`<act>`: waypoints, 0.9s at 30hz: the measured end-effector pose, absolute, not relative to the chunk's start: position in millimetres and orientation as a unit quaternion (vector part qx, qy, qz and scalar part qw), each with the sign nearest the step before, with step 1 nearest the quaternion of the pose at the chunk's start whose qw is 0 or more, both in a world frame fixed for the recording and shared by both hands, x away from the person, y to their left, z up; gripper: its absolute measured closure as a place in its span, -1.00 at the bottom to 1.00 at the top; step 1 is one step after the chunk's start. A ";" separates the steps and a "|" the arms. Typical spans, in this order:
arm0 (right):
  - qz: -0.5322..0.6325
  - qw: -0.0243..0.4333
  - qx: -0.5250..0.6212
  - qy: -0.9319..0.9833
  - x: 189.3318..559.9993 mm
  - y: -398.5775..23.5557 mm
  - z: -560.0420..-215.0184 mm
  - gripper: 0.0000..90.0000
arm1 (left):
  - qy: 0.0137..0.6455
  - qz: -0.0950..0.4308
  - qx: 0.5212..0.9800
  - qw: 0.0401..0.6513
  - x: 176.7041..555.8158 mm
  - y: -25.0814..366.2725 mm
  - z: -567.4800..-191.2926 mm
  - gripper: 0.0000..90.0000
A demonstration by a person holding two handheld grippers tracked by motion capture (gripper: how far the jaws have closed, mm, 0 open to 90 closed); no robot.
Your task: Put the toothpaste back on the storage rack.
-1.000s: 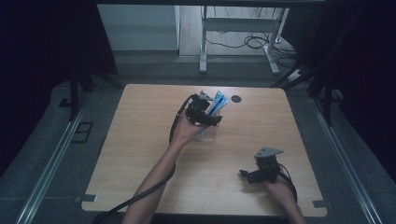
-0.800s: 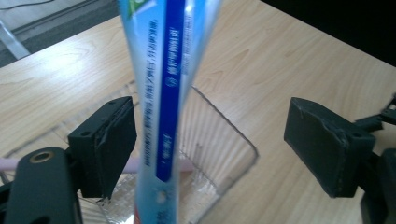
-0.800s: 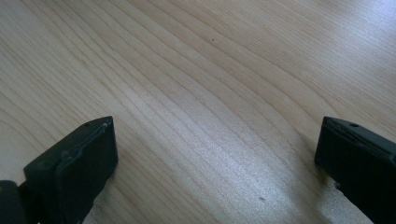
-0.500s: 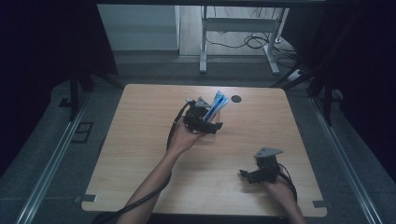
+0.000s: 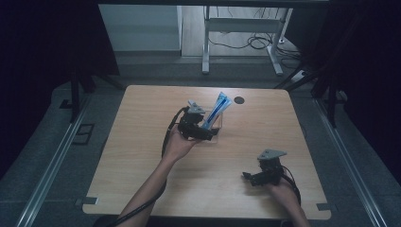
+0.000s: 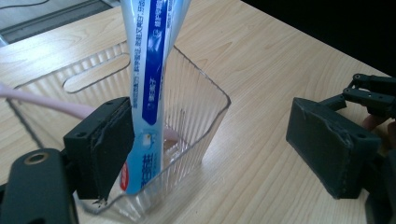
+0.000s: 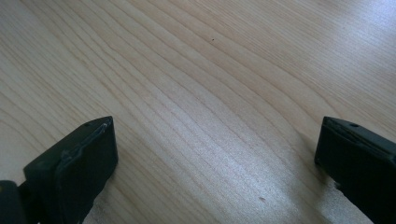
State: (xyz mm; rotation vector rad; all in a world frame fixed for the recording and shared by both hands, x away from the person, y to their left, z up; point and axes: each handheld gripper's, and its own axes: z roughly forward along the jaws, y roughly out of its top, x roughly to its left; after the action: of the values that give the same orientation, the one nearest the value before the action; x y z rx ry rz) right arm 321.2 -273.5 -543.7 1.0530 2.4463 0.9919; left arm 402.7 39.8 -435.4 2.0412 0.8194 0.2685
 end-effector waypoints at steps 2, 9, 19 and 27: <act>0.345 0.149 0.366 0.851 321.2 -273.5 -543.7 -1.00 | 0.331 0.111 0.824 0.446 399.4 41.8 -434.7 -0.66; 0.345 0.149 0.366 0.851 321.2 -273.5 -543.7 -1.00 | 0.331 0.108 0.821 0.453 388.3 52.1 -435.4 -0.68; 0.345 0.149 0.367 0.851 321.1 -273.5 -543.7 -1.00 | 0.335 0.100 0.818 0.457 374.3 65.9 -445.0 -0.68; 0.345 0.148 0.367 0.851 321.1 -273.5 -543.6 -1.00 | 0.326 0.108 0.822 0.455 361.9 74.5 -450.0 -0.68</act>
State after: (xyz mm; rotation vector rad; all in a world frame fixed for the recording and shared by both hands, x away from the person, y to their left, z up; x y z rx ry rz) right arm 321.1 -273.5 -543.6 1.0545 2.4476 0.9933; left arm 361.9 74.5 -450.0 2.0279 0.8043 0.2655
